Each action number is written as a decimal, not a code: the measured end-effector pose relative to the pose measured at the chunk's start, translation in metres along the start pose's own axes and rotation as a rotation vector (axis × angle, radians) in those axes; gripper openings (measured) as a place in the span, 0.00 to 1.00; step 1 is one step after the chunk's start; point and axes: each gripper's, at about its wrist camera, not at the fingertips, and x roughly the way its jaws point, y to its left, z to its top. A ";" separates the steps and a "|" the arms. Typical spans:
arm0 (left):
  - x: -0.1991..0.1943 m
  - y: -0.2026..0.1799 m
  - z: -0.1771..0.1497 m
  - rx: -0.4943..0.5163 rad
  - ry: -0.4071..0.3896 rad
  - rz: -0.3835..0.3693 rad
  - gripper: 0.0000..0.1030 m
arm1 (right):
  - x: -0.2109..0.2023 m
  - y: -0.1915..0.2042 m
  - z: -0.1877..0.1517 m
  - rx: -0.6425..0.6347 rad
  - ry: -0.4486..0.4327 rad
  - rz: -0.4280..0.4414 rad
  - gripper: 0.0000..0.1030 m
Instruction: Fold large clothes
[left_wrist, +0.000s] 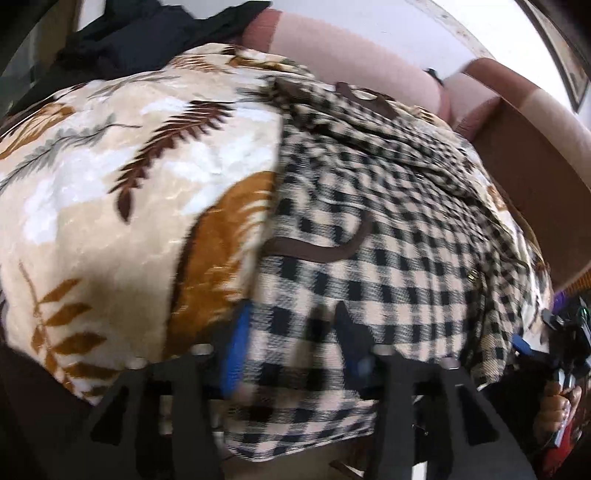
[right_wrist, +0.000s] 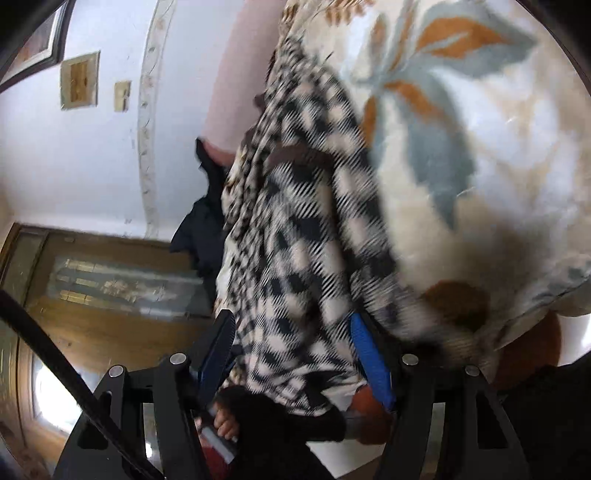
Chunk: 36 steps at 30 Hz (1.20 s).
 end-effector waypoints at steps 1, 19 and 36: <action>0.002 -0.008 -0.003 0.033 0.000 0.013 0.57 | 0.006 0.004 -0.004 -0.020 0.013 -0.020 0.68; 0.007 -0.044 -0.025 0.170 -0.018 0.119 0.65 | 0.000 -0.004 -0.006 -0.106 -0.115 -0.577 0.70; -0.040 0.018 -0.033 -0.004 0.010 0.101 0.02 | -0.078 0.033 -0.021 -0.114 -0.181 -0.880 0.07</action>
